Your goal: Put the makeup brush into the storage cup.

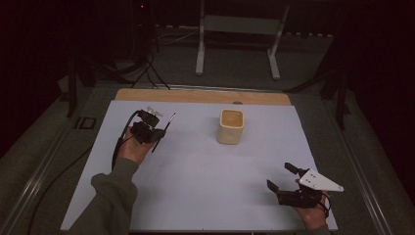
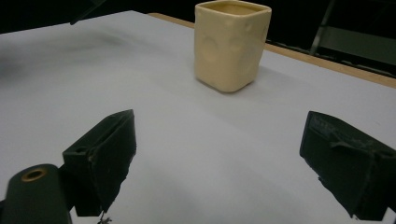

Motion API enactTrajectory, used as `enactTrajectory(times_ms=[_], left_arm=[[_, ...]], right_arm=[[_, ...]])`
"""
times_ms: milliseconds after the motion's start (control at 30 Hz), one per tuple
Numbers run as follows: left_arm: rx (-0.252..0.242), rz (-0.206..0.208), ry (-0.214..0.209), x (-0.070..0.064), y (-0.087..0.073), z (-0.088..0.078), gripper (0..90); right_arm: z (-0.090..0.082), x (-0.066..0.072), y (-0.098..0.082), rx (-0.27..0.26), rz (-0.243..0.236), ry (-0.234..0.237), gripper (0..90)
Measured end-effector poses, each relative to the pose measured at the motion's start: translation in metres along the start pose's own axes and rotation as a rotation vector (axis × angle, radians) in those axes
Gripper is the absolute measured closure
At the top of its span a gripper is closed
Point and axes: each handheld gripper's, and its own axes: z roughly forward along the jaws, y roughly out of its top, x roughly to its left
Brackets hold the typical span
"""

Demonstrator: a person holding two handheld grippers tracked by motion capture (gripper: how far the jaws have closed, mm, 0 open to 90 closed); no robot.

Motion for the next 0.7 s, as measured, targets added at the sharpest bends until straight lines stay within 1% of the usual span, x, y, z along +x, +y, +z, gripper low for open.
enactTrajectory(times_ms=[67, 167, 467, 600, 700], left_arm=[[-0.025, -0.002, -0.002, -0.0008, 0.0002, -0.0014, 86.4], [-0.05, 0.007, 0.0, -0.0018, 0.0004, -0.0036, 86.4], [-0.115, 0.002, 0.01, -0.0036, 0.0007, -0.0077, 86.4], [-0.148, -0.002, -0.002, -0.0049, 0.0011, -0.0089, 86.4], [-0.169, 0.003, -0.003, -0.0065, 0.0013, -0.0093, 86.4]], right_arm=[[0.0001, 0.0001, 0.0, 0.0, -0.001, 0.0, 10.5], [-0.0001, 0.0001, 0.0001, 0.0, 0.0, 0.0, 10.5], [0.0004, 0.0001, 0.0, 0.002, 0.002, -0.001, 10.5], [0.0003, 0.0001, 0.0, 0.002, 0.001, -0.001, 10.5], [0.0004, 0.0001, 0.0, 0.003, 0.002, -0.001, 10.5]])
